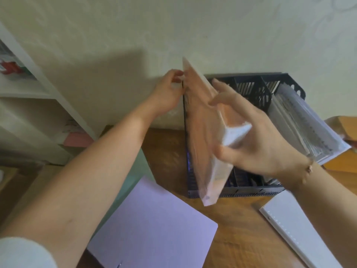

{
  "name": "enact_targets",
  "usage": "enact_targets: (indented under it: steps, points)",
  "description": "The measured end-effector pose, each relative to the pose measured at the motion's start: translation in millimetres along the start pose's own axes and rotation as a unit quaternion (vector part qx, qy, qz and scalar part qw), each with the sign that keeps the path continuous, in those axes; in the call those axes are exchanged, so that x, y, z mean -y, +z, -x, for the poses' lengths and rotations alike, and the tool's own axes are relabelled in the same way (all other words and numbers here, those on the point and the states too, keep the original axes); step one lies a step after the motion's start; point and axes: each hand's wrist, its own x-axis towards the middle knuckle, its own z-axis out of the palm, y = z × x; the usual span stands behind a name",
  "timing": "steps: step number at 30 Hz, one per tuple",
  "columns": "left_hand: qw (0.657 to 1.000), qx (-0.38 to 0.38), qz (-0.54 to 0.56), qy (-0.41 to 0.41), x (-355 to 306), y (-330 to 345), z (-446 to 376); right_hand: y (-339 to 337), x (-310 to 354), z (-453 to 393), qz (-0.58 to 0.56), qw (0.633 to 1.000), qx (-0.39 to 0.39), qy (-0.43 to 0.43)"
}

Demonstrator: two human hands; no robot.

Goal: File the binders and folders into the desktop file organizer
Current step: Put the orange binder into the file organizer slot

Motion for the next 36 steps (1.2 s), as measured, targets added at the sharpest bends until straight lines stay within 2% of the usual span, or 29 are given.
enact_targets:
  steps: [1, 3, 6, 10, 13, 16, 18, 20, 26, 29, 33, 36]
  points:
    - [1.000, 0.019, 0.006, 0.004, 8, 3, 0, 1, 2, 15, -0.041, 0.999, -0.012, 0.002]
    - [0.998, 0.064, 0.001, -0.001, 19, 5, 2, 16, 2, 51, -0.115, 0.989, -0.061, 0.071]
    - [0.997, 0.071, 0.024, -0.004, 24, 7, -1, 53, -13, 89, -0.068, 0.970, -0.112, 0.205]
    - [0.988, 0.072, -0.110, 0.087, 16, 0, -14, 95, -45, 111, -0.008, 0.960, -0.028, 0.279]
    - [0.977, 0.103, -0.161, 0.098, 1, -7, -27, 111, -55, 118, 0.046, 0.939, 0.016, 0.339]
    - [0.966, 0.196, -0.139, 0.091, -15, -11, -35, 119, -53, 107, 0.059, 0.942, 0.016, 0.330]
    - [0.946, 0.252, -0.155, 0.134, -25, -8, -36, 125, -53, 98, 0.065, 0.937, -0.008, 0.342]
    - [0.929, 0.275, -0.182, 0.166, -32, -6, -40, 129, -55, 95, 0.086, 0.931, -0.013, 0.355]
    - [0.935, 0.230, -0.186, 0.196, -55, -4, -49, 125, -60, 114, 0.079, 0.922, 0.063, 0.375]
    - [0.938, 0.215, -0.164, 0.219, -55, -11, -53, 122, -68, 128, 0.094, 0.927, 0.082, 0.353]
    - [0.963, 0.171, -0.081, 0.193, -60, -36, -55, 121, -85, 130, 0.125, 0.959, -0.032, 0.252]
    - [0.973, 0.126, -0.070, 0.183, -64, -50, -63, 115, -98, 113, 0.049, 0.960, -0.040, 0.272]
